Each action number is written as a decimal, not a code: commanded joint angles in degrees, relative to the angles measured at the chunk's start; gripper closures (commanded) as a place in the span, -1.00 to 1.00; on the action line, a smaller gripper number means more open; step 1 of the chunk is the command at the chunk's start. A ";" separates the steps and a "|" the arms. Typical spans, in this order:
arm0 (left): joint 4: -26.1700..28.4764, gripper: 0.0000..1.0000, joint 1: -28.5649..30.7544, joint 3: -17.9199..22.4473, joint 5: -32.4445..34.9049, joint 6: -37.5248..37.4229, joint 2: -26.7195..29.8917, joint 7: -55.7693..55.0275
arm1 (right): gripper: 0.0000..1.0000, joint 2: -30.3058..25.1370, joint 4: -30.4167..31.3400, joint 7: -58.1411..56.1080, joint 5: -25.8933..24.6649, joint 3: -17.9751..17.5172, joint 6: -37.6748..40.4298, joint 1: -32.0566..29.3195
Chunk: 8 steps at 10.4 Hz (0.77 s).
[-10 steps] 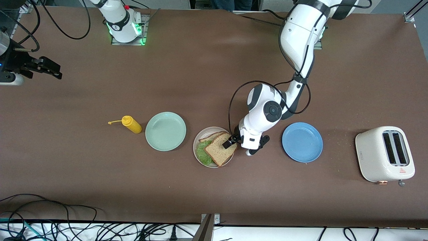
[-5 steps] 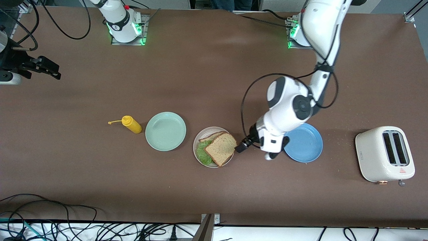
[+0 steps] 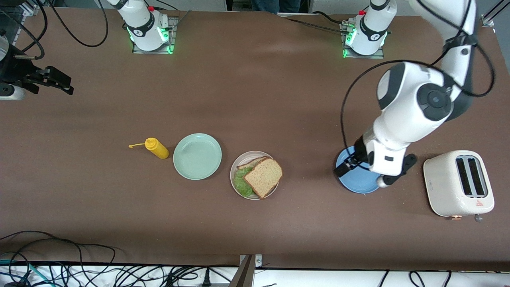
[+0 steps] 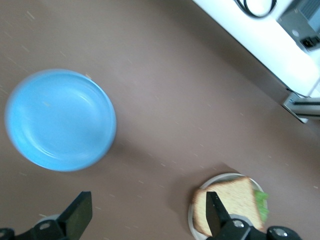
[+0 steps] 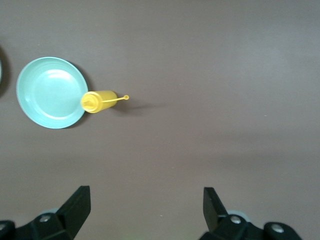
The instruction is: Make sandwich on beige plate with both arms
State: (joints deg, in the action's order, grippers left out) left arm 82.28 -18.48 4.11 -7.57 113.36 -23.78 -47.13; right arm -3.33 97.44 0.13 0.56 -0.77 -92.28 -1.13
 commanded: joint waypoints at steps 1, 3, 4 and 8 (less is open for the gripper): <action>0.61 -1.00 4.66 -0.33 1.86 -5.14 4.78 10.43 | -1.00 0.08 -0.50 0.49 1.73 -0.19 -0.27 -0.81; -2.98 -1.00 7.58 -0.33 2.03 -12.16 5.67 20.28 | -1.00 0.16 -0.50 0.40 1.90 -0.10 -0.44 -0.89; -3.70 -1.00 7.59 -0.15 2.38 -14.98 5.68 23.72 | -1.00 0.34 -0.50 -0.04 1.90 0.07 -0.79 -0.98; -3.79 -1.00 10.38 0.81 6.78 -16.06 7.44 37.79 | -1.00 0.25 -0.50 -0.22 1.82 0.07 -0.88 -0.89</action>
State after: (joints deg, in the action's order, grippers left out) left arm 78.81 -10.05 4.91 -2.28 98.64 -16.94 -14.95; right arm -3.19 97.44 0.13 1.42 -0.47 -93.12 -1.39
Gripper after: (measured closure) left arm 0.000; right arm 0.000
